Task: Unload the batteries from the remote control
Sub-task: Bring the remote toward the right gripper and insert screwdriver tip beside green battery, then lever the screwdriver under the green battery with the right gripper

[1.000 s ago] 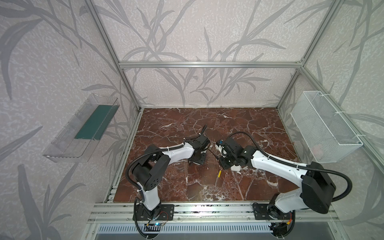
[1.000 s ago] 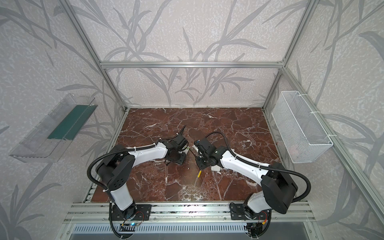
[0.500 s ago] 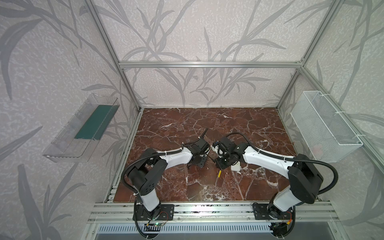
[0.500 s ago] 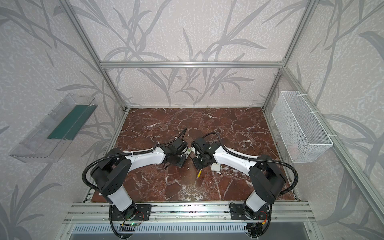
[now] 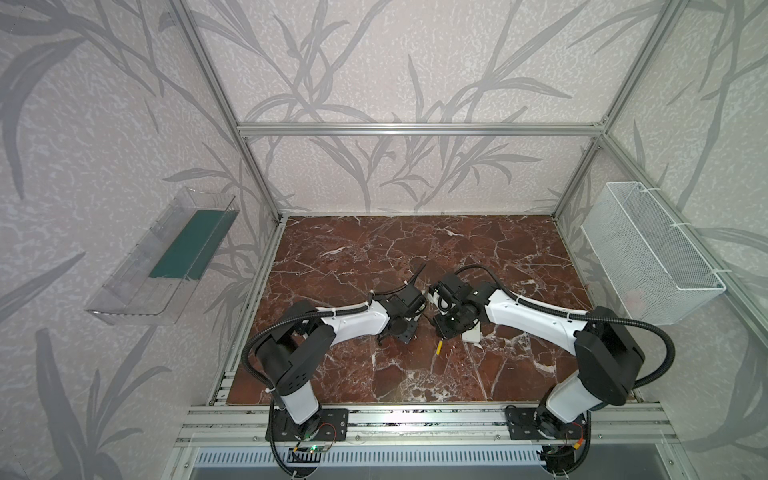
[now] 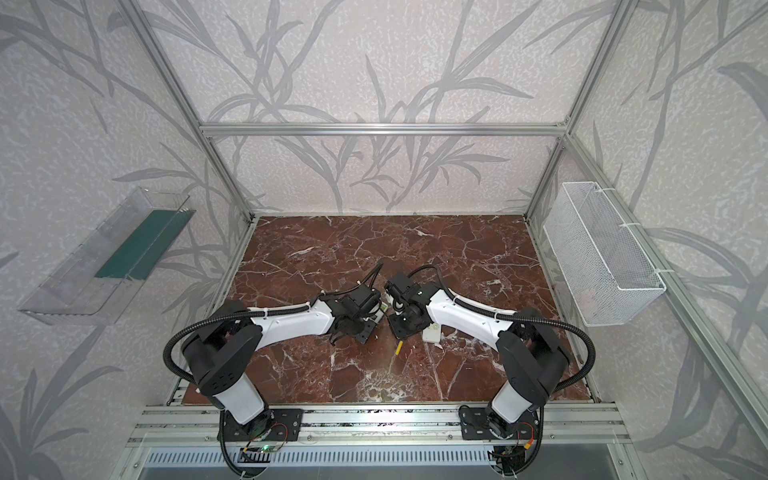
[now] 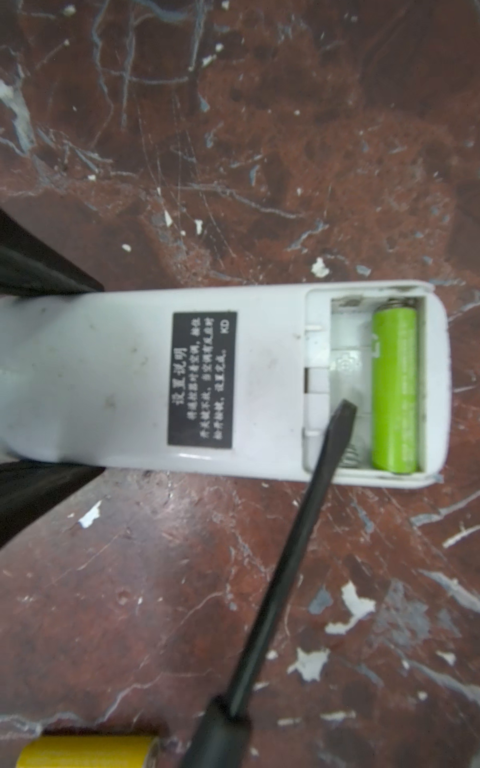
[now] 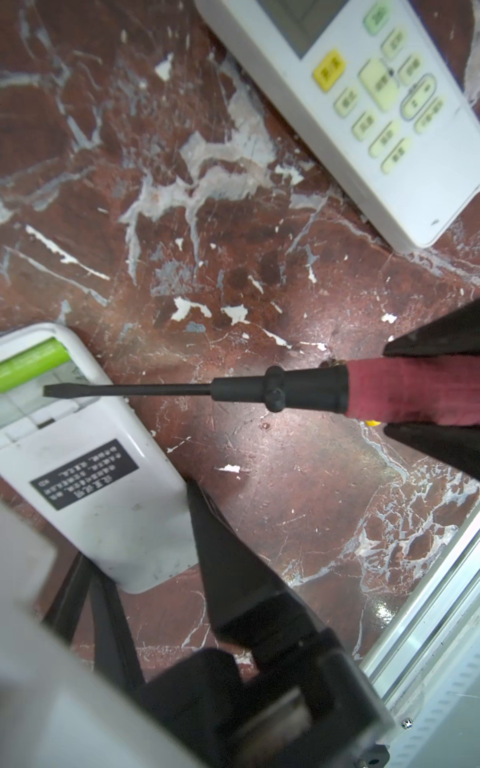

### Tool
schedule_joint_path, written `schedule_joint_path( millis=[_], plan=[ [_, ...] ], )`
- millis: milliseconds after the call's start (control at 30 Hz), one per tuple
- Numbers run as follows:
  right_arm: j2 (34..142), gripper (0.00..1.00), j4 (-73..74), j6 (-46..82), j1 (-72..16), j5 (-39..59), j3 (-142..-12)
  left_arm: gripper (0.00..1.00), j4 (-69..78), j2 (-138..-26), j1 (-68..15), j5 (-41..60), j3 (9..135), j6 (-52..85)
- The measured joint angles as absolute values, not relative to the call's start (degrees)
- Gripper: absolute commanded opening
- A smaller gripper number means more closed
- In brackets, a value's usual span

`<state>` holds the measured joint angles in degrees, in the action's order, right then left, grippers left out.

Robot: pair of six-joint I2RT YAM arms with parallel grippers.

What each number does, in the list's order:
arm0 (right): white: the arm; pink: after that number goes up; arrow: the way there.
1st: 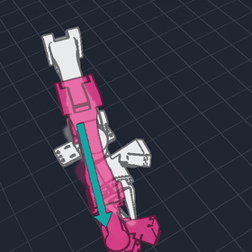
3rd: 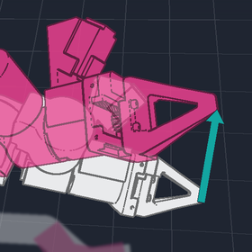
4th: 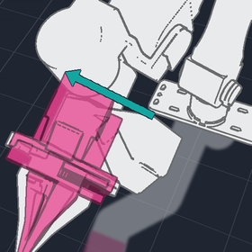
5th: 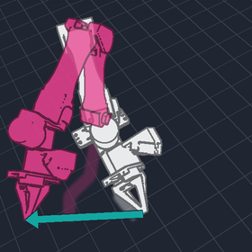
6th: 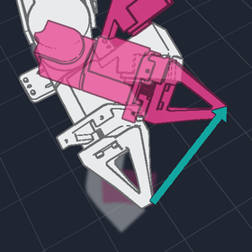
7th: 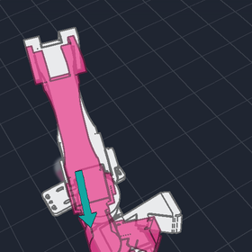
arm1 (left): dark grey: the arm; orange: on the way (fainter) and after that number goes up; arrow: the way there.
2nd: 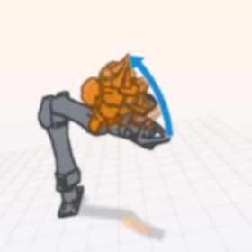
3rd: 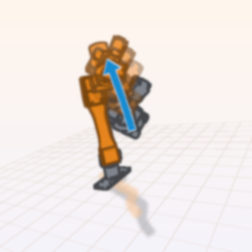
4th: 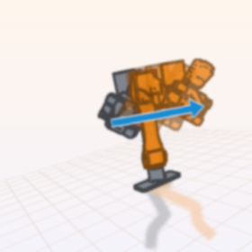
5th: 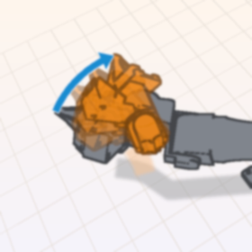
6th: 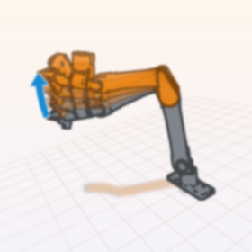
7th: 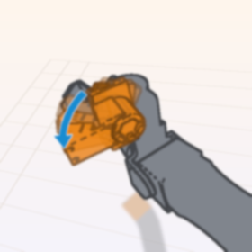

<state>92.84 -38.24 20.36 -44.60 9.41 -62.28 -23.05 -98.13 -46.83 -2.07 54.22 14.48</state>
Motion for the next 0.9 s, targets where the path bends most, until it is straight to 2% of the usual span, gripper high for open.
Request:
schedule_joint_path(
  millis=[400, 900],
  plan=[
    [98.8, 0.0, -42.4, 22.3, -44.7, 8.9, -68.3, 0.28, -23.3, -98.1, -48.5, -3.4, 54.2, 16.2],
    [100.0, 0.0, -35.7, 28.0, -46.5, 8.6, -64.6, 0.26, -23.1, -98.2, -49.1, -4.4, 54.2, 17.1]
  ],
)
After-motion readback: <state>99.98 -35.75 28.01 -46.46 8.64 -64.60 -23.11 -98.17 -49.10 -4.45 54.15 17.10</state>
